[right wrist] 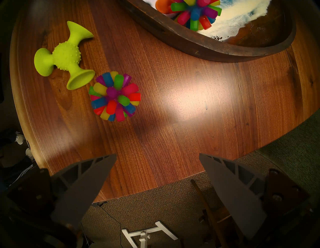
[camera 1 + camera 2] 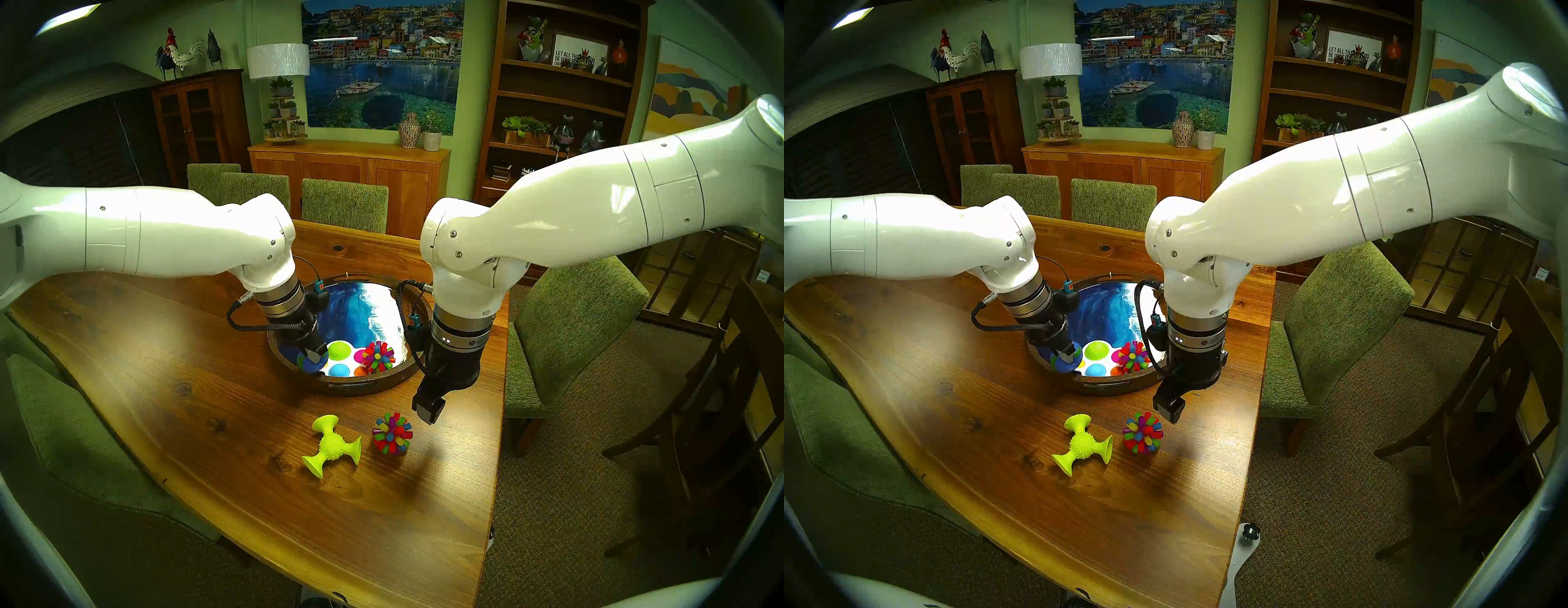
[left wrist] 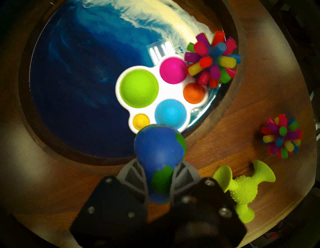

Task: Put toys in center tray

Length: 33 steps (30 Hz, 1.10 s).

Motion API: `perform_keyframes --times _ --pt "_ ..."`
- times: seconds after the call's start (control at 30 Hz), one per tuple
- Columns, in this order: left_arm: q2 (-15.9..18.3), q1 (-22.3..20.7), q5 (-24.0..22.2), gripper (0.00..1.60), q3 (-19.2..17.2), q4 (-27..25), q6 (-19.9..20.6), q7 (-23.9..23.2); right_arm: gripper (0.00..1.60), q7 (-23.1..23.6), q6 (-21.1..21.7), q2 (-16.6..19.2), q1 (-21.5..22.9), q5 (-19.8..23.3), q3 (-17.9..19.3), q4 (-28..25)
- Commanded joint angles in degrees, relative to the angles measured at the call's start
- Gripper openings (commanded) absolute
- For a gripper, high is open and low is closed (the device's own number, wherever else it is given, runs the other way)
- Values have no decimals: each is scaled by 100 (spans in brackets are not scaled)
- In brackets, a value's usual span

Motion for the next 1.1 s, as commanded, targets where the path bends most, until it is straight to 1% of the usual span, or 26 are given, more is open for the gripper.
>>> perform_keyframes --times 0.0,0.03,0.07,0.1,0.13,0.17,0.23,0.27,0.3,0.33,0.37,0.4,0.43,0.47,0.53,0.6,0.77,0.8,0.83,0.97,1.0,1.03,1.07 --pt "-542 -53 -126 0 -110 684 -12 64 160 2 -4 11 96 8 67 8" --pt "-575 -21 -128 0 -100 759 -12 71 160 2 -4 11 96 8 67 8" --pt "-691 51 -156 0 -89 1005 -12 -5 160 2 -4 11 96 8 67 7" --pt "-584 24 -152 0 -78 852 -12 109 160 2 -4 11 96 8 67 7" --pt "-710 102 -165 0 -66 1136 -12 -21 160 2 -4 12 97 8 67 7" --pt "-660 104 -168 0 -48 1102 -12 38 160 2 -4 12 97 8 67 7" --pt "-734 180 -141 0 -9 1336 -12 -61 160 2 -4 12 97 9 67 7" --pt "-726 193 -135 0 9 1367 -12 -70 160 1 -4 12 97 9 67 7" --pt "-788 242 -119 0 36 1532 -12 -159 160 1 -4 12 98 9 67 7" --pt "-773 251 -98 0 54 1544 -12 -170 160 1 -4 12 98 9 67 7" --pt "-849 296 -72 0 83 1731 -12 -298 160 1 -4 12 98 10 67 6" --pt "-833 286 -45 12 110 1714 -12 -294 160 1 -4 12 99 10 67 6" --pt "-951 314 25 46 183 1908 -12 -427 160 1 -4 12 100 11 67 6" --pt "-935 309 52 160 194 1893 -12 -456 160 1 -4 12 100 11 67 6" --pt "-999 281 144 160 280 2065 -12 -782 160 0 -4 12 101 13 67 5" --pt "-895 191 247 160 280 1960 -12 -923 160 0 -4 12 101 13 67 5" --pt "-480 -277 362 160 298 1267 -12 -1002 160 2 -4 11 94 6 67 8" --pt "-367 -136 488 160 11 1252 -12 -949 160 2 -4 11 93 5 66 9" --pt "-298 -263 510 160 44 1083 -12 -931 160 2 -4 10 90 4 66 10" --pt "-44 -358 615 160 -229 693 -12 -930 160 2 -4 8 81 0 63 14" --pt "39 -458 643 160 -236 519 -12 -936 160 2 -4 8 79 -1 63 14" --pt "81 -390 688 160 -356 468 -12 -936 160 2 -4 8 77 -2 62 15" --pt "175 -568 707 160 -299 221 -12 -949 160 2 -4 7 76 -2 62 15"
